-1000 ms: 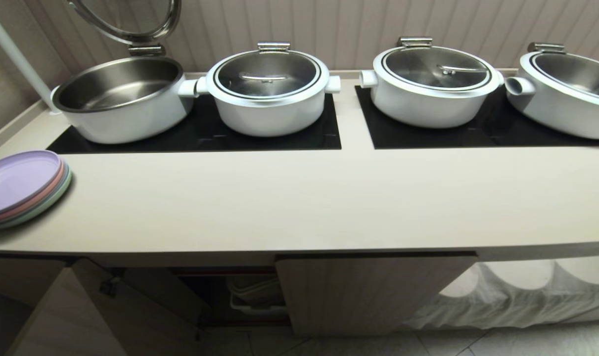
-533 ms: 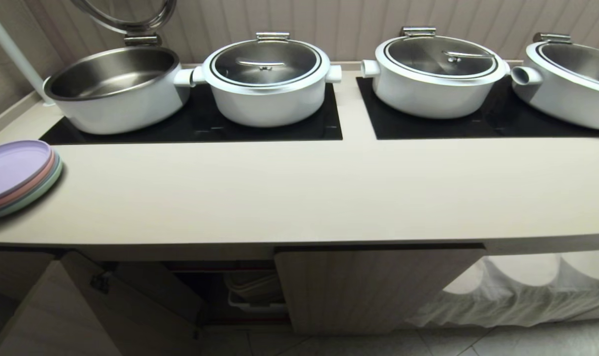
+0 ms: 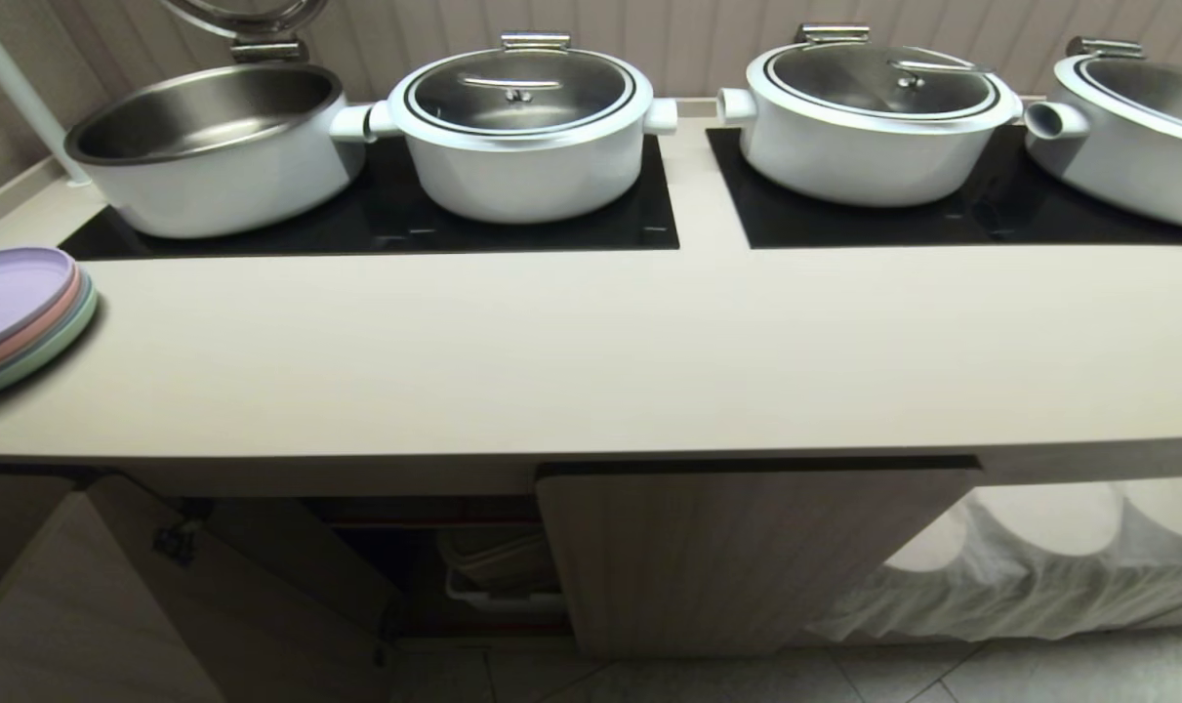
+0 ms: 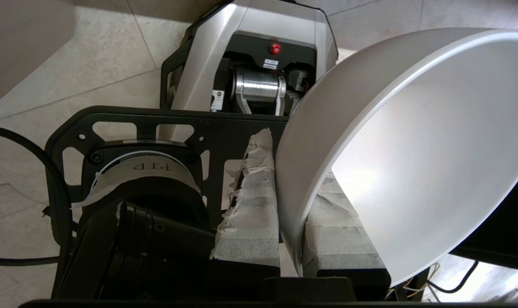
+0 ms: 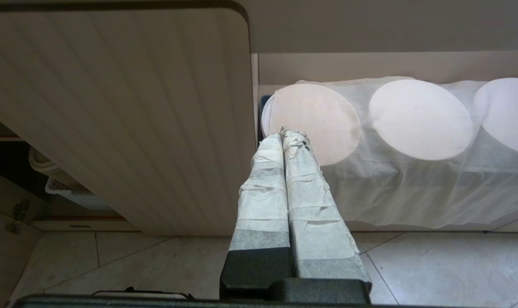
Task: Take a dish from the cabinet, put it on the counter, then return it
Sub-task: Put it back into the cabinet
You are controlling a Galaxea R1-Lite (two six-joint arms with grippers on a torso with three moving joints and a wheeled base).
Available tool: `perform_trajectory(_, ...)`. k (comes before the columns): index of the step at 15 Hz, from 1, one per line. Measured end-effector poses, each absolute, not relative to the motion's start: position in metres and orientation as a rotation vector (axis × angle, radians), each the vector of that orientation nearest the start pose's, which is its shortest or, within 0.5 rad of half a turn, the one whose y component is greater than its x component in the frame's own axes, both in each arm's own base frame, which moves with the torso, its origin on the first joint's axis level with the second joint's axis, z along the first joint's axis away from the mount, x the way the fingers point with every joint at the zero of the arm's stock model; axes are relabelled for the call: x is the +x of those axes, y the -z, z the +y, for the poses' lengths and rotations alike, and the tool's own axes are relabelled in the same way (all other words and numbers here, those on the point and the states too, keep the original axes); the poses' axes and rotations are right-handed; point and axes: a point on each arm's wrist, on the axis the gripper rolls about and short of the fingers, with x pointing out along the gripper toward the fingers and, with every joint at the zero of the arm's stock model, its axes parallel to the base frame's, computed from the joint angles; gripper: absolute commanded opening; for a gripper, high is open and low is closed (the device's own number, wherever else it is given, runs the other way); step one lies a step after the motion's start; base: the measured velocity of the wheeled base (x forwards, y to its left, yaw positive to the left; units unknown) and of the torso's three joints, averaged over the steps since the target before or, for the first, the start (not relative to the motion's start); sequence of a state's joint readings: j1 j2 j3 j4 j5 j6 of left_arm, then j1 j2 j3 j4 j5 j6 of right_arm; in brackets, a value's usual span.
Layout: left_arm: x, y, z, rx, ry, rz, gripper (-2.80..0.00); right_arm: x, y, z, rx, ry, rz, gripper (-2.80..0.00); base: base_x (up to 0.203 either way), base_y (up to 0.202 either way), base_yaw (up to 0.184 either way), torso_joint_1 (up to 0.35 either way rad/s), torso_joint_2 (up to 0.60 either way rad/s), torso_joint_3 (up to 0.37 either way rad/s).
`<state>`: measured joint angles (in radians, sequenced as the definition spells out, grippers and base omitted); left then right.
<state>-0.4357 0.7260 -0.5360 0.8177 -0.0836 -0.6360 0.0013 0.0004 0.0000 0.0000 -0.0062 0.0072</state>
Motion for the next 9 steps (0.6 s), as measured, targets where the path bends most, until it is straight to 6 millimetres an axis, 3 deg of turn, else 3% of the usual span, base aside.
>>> perform_trajectory(9,0.0139,-0.1542,-0.0086,-0.389,0.141,1.105,-2.80,-0.0228,-0.0755,-0.0002,0.015,0.004,0.000,-2.80,0.000,0.000,0.000,-0.227,0.50,0.270)
